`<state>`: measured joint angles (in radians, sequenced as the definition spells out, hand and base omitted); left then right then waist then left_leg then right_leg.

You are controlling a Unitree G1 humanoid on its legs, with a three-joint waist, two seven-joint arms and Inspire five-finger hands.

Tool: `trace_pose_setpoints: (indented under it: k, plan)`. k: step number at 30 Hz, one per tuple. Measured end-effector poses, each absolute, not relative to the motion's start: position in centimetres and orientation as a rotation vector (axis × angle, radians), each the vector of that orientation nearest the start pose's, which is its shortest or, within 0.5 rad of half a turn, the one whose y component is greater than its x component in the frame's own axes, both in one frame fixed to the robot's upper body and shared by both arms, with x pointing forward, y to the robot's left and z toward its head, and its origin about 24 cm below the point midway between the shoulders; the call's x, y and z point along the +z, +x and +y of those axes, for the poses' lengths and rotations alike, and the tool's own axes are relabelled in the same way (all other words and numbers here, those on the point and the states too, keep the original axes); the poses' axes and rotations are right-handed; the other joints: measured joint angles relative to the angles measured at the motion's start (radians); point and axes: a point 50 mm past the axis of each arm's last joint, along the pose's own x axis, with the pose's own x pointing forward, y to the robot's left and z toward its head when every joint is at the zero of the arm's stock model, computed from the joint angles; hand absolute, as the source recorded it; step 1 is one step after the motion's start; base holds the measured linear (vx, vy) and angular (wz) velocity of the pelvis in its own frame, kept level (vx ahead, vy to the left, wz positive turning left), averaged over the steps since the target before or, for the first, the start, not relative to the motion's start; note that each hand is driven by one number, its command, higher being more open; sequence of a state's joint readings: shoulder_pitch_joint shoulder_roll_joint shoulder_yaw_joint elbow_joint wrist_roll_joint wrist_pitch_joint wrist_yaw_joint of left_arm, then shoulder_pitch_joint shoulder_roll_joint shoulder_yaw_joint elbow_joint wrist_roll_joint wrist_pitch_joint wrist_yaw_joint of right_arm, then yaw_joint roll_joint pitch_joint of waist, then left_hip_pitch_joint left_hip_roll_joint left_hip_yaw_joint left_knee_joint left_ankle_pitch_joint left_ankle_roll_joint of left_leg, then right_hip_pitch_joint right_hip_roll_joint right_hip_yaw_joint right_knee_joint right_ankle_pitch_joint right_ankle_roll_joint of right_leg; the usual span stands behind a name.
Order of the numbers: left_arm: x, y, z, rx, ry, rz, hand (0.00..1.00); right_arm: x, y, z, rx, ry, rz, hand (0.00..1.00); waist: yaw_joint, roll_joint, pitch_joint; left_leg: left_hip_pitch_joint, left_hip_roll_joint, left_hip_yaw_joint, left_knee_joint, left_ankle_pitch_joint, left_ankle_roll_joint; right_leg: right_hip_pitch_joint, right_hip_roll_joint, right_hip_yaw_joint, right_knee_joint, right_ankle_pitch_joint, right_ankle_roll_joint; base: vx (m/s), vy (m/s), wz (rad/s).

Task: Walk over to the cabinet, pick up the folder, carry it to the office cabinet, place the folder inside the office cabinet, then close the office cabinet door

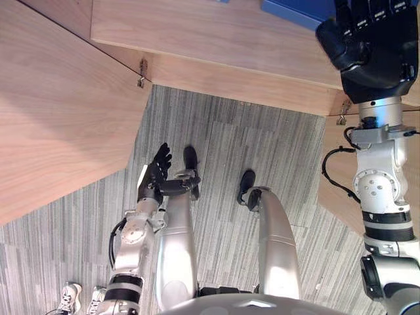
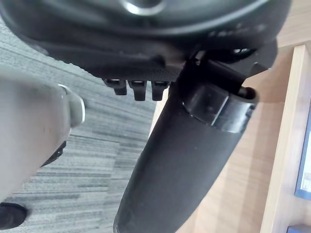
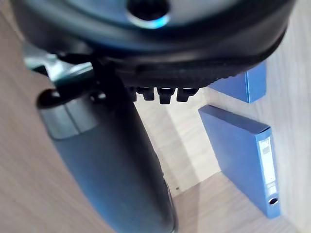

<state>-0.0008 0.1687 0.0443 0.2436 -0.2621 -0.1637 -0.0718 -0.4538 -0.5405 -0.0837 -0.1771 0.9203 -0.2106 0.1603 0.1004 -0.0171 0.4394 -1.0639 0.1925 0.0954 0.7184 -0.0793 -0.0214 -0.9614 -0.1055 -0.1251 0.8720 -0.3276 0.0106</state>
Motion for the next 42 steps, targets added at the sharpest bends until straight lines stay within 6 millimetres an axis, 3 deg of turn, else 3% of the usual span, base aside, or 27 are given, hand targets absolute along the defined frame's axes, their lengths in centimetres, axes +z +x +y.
trace_pose_setpoints:
  k: [12,13,24,42]
  plan:
    - [2.5,26.5,19.5,0.060,-0.054,0.003,1.00,25.0,27.9,-19.5,0.145,-0.147,-0.849,1.00,0.001,0.009,0.015,-0.015,0.003,0.002,0.004,-0.007,0.004,-0.010,0.001,0.000,-0.005,0.000,0.001,0.03,0.029,-0.01]
    - [2.6,26.7,19.5,0.059,-0.041,0.000,1.00,24.9,28.0,-19.1,0.135,-0.186,-0.846,0.00,0.000,0.010,0.017,-0.019,0.003,0.003,0.003,-0.007,0.004,-0.014,0.002,0.001,-0.004,0.000,0.001,0.03,0.019,-0.01]
    - [3.2,28.0,19.4,0.091,-0.038,-0.009,1.00,23.6,30.5,-17.5,0.049,-0.566,-0.760,0.00,-0.008,0.007,0.048,-0.039,0.006,0.000,0.005,-0.005,0.002,-0.033,0.005,-0.001,-0.005,0.002,0.004,0.00,0.003,0.00]
    - [2.7,28.5,19.5,0.132,-0.021,0.020,1.00,25.2,32.1,-18.5,-0.120,-0.671,-0.762,0.00,-0.018,-0.003,0.053,-0.046,0.009,-0.003,0.000,-0.003,0.003,-0.033,0.009,-0.007,-0.022,0.009,0.011,0.00,0.005,0.00]
